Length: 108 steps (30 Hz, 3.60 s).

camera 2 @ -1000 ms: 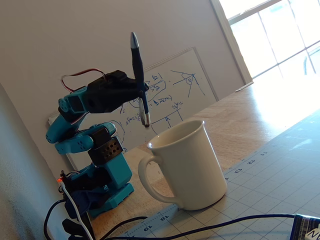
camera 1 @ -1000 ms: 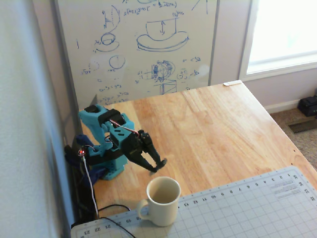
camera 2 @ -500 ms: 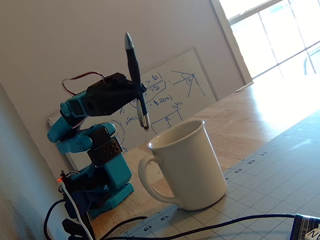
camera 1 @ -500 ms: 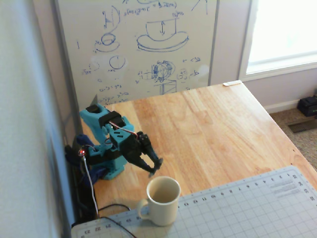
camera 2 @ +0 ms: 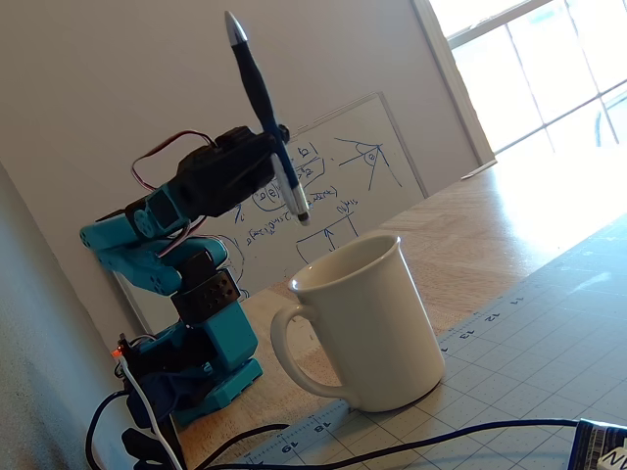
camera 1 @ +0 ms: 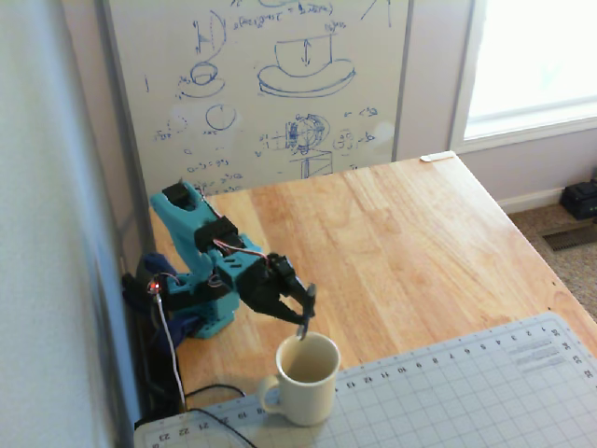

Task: Grasp a pen and put it in a mug.

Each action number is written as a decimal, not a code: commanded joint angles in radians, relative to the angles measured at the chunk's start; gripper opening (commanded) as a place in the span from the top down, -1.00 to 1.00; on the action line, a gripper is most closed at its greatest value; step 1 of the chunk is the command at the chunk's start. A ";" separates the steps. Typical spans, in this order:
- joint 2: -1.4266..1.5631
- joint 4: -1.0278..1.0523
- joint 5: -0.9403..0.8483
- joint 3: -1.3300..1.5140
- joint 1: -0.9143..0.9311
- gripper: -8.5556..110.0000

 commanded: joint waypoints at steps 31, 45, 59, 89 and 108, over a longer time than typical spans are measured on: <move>-0.083 -0.130 0.025 0.097 -0.067 0.57; -0.083 -0.117 0.336 -0.051 -0.287 0.58; 0.072 0.267 0.675 -0.063 -0.712 0.84; 0.545 1.307 1.419 -0.043 -1.198 0.84; 0.541 1.516 1.433 0.095 -1.204 0.83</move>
